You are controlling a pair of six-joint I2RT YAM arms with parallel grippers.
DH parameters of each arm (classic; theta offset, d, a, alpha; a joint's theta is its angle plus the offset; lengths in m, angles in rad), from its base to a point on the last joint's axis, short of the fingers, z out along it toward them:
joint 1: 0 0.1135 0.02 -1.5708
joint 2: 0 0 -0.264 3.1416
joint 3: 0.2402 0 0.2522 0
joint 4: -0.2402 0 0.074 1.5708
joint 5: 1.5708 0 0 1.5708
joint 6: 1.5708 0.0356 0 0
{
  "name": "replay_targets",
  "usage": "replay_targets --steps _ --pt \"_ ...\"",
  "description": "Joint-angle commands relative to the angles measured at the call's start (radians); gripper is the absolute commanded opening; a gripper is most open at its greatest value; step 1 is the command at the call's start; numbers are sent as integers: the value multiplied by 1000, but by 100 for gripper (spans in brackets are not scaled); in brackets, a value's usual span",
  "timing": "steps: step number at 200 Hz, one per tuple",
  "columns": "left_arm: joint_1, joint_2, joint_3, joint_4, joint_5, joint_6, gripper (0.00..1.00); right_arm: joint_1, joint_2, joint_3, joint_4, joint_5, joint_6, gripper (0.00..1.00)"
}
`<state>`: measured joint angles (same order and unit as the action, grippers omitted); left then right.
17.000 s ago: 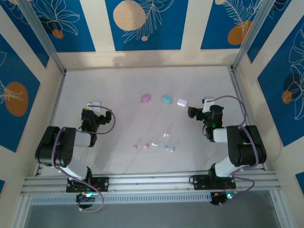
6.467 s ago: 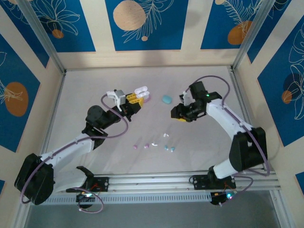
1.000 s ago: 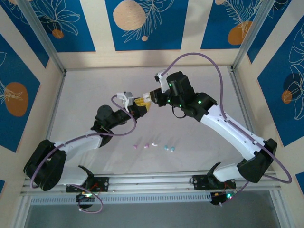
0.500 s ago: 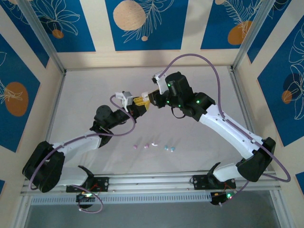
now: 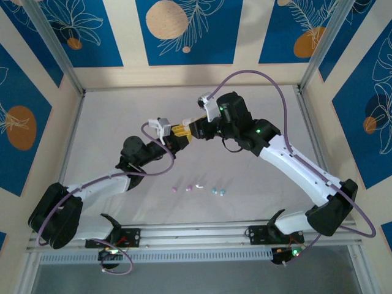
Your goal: Insert wireless bluetooth earbuds into charging case
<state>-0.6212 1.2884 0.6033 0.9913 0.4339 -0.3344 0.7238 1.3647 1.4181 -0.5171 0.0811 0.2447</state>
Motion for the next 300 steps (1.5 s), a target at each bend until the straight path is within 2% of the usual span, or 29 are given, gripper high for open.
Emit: replay_targets --steps 1,20,64,95,144,173,223,237,253,300 --pt "-11 -9 40 101 26 8 0 -12 -19 19 -39 -141 48 50" --pt "-10 -7 40 101 31 15 0 -26 -27 20 -28 -198 70 55" --pt "-9 -2 47 98 40 15 0 -62 -30 28 -23 -238 134 57" --pt "-10 -7 44 91 42 20 0 -79 -39 25 -16 -237 170 48" --pt "-11 -17 44 78 47 28 0 -94 -39 24 -29 -170 204 30" --pt "-11 -22 44 74 49 30 0 -95 -24 39 -57 -167 187 29" --pt "-12 -26 38 62 33 42 0 -95 -44 62 -61 -213 186 44" --pt "-11 -27 33 53 26 51 0 -95 -62 68 -67 -215 185 54" --pt "-12 -37 30 30 16 68 0 -95 -95 64 -64 -190 185 62" --pt "-12 -87 2 -32 -29 104 0 -111 -209 11 -63 -126 154 68"
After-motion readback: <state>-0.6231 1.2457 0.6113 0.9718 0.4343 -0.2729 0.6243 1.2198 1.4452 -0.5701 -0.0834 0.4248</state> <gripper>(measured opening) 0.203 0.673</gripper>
